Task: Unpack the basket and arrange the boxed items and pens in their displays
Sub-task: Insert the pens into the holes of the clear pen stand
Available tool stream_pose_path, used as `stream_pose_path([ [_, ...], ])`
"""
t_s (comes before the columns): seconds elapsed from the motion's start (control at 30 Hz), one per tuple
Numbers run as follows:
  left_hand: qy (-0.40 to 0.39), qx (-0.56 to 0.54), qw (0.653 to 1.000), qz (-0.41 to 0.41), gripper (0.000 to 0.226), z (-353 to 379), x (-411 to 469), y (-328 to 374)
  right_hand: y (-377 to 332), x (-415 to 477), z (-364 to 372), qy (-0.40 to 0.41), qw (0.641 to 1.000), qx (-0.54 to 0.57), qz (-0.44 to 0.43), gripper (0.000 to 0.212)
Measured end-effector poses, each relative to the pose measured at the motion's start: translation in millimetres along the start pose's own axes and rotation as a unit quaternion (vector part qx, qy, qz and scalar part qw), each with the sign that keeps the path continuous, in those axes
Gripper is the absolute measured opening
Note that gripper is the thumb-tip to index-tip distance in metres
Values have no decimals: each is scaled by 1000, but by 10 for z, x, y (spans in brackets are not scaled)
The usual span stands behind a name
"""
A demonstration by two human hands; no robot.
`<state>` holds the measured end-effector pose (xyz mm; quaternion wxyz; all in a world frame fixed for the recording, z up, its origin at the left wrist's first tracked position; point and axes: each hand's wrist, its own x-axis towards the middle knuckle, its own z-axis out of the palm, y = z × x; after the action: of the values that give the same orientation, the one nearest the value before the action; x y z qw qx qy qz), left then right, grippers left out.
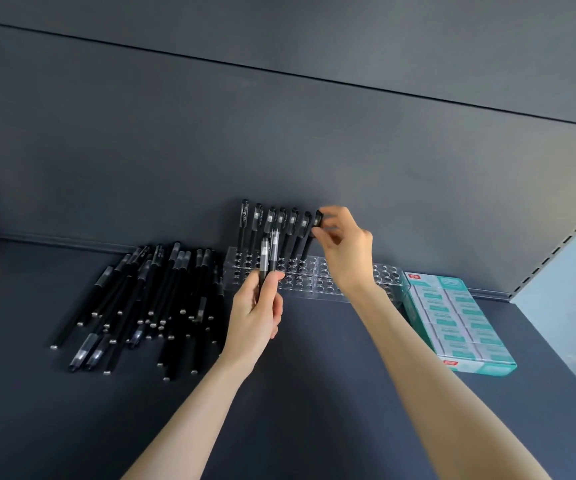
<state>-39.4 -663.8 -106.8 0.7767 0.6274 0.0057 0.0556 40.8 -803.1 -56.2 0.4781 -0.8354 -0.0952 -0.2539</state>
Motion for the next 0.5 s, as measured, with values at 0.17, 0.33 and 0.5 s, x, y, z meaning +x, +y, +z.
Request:
stream_pose_path([
  [0.17,-7,8,1000,2,25,6,-12,3,2,-23,-17,-9,1000,-22,5,23],
  [0.33,-26,33,999,0,29,24,-37,4,-33,-136,-101,21,999,-42,-21,25],
  [0.5,-72,34,997,-2,31,66,-83,18,-169,-393,-209,-49,987,142,62,15],
])
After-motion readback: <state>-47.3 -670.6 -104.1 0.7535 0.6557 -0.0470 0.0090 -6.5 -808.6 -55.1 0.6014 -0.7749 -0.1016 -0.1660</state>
